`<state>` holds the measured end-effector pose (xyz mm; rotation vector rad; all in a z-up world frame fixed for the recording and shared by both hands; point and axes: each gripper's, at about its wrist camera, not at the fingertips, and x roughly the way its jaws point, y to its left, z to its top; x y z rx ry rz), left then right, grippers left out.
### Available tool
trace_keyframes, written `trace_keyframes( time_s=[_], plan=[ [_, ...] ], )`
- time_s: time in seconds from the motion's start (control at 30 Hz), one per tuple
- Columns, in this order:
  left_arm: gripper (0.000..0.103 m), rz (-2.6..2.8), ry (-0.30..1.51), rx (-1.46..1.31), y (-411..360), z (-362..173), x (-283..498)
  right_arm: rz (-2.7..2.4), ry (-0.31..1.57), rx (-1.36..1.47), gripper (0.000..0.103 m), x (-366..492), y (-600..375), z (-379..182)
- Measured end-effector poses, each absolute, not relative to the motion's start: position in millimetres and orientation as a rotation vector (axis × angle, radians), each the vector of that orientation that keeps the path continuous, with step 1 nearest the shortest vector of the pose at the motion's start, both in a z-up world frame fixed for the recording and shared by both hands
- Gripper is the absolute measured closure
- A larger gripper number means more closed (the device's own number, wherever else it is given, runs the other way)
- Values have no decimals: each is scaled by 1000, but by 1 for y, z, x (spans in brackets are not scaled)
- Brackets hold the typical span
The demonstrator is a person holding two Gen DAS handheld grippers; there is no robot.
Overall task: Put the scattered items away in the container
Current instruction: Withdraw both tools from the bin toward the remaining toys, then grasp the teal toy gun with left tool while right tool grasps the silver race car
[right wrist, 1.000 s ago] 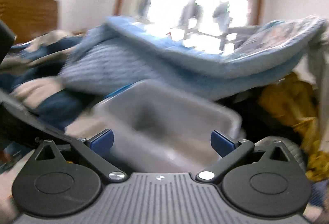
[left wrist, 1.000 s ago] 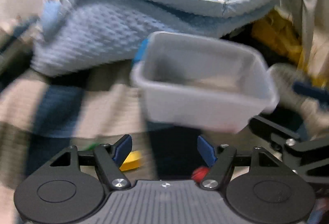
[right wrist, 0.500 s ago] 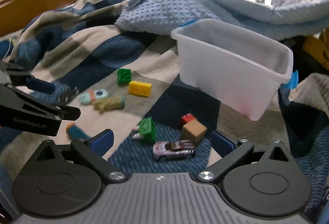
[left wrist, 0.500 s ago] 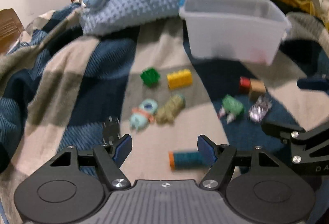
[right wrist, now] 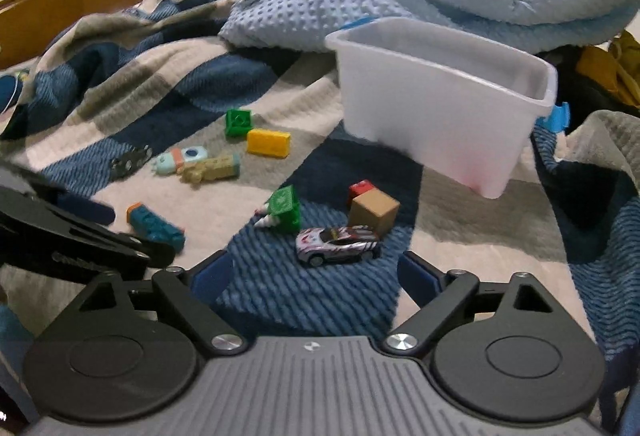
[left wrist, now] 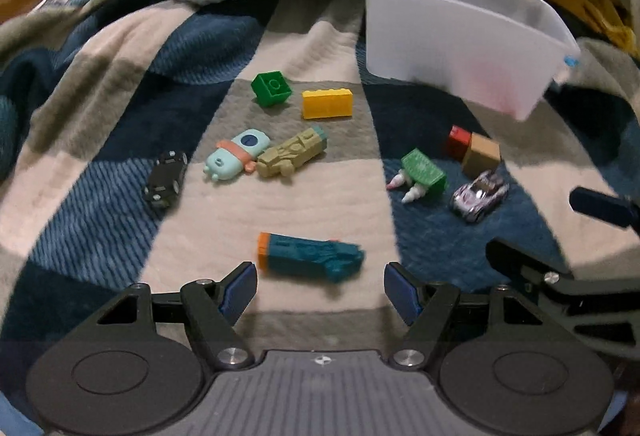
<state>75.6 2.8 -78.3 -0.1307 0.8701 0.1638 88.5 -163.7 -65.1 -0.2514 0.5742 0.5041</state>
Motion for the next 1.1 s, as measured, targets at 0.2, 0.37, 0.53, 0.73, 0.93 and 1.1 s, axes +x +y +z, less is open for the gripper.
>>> trace_keyframes(
  time_s=[0.2, 0.37, 0.53, 0.73, 0.93, 1.1],
  plan=[
    [29, 256, 901, -167, -1, -82, 100, 455, 533, -282, 11, 92, -172, -63],
    [29, 264, 927, -156, 2, -98, 116, 449, 547, -260, 11, 97, -180, -65],
    [33, 186, 906, -99, 6, -98, 104, 446, 557, -252, 11, 101, -182, -67],
    [41, 129, 906, -21, 14, -95, 89, 452, 563, -237, 12, 102, -176, -68],
    [46, 162, 910, -50, 28, -95, 87, 469, 564, -253, 12, 99, -167, -67],
    [27, 179, 935, -35, 28, -100, 98, 471, 567, -257, 12, 99, -164, -67]
  ],
)
